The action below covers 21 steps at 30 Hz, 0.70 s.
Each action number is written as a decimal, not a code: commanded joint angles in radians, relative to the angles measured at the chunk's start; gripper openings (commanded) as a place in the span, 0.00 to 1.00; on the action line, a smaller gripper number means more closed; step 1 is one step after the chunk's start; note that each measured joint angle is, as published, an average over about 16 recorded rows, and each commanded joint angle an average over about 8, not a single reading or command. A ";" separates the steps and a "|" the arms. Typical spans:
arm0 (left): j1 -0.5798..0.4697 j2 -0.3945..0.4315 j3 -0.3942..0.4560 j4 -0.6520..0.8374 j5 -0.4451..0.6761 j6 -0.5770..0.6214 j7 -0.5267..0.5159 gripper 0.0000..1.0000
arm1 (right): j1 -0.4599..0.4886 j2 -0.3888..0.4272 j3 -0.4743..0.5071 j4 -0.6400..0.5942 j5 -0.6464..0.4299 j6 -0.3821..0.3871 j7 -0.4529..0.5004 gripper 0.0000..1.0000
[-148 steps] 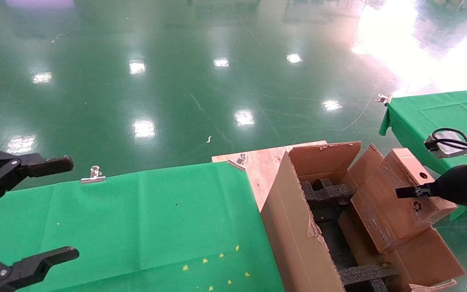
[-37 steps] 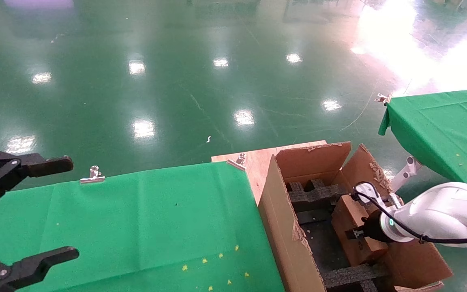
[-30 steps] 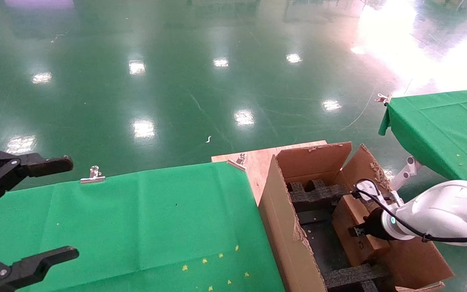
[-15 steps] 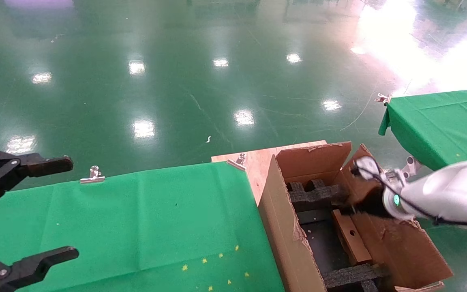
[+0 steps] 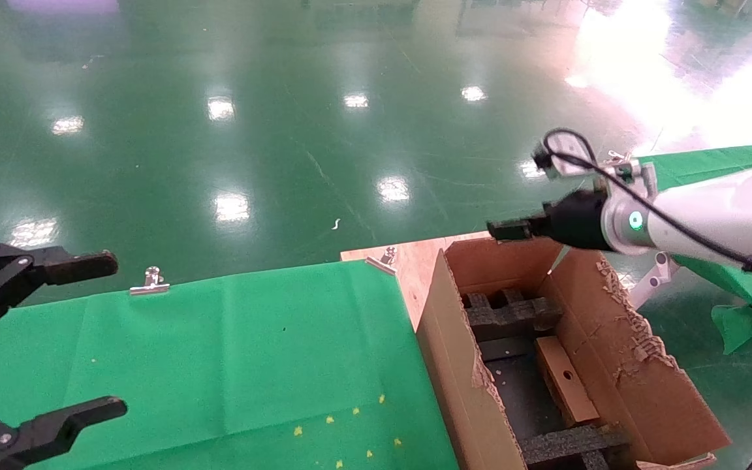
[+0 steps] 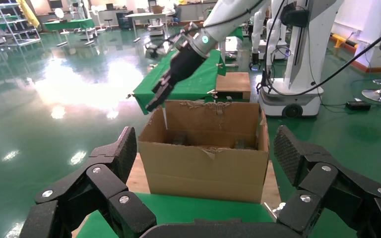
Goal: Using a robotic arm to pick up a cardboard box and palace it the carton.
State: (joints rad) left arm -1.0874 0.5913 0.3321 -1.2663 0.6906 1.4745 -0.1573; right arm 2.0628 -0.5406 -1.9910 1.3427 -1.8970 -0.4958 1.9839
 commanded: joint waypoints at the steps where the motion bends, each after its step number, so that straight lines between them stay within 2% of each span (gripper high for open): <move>1: 0.000 0.000 0.000 0.000 0.000 0.000 0.000 1.00 | 0.023 0.003 0.012 0.014 0.022 0.007 -0.020 1.00; 14: 0.000 0.000 0.000 0.000 0.000 0.000 0.000 1.00 | 0.011 0.001 0.028 0.012 0.036 -0.002 -0.035 1.00; 21: 0.000 0.000 0.000 0.000 0.000 0.000 0.000 1.00 | -0.074 -0.005 0.171 0.006 0.132 -0.087 -0.185 1.00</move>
State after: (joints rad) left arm -1.0875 0.5912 0.3324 -1.2660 0.6903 1.4744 -0.1571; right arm 1.9845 -0.5456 -1.8126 1.3482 -1.7602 -0.5868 1.7917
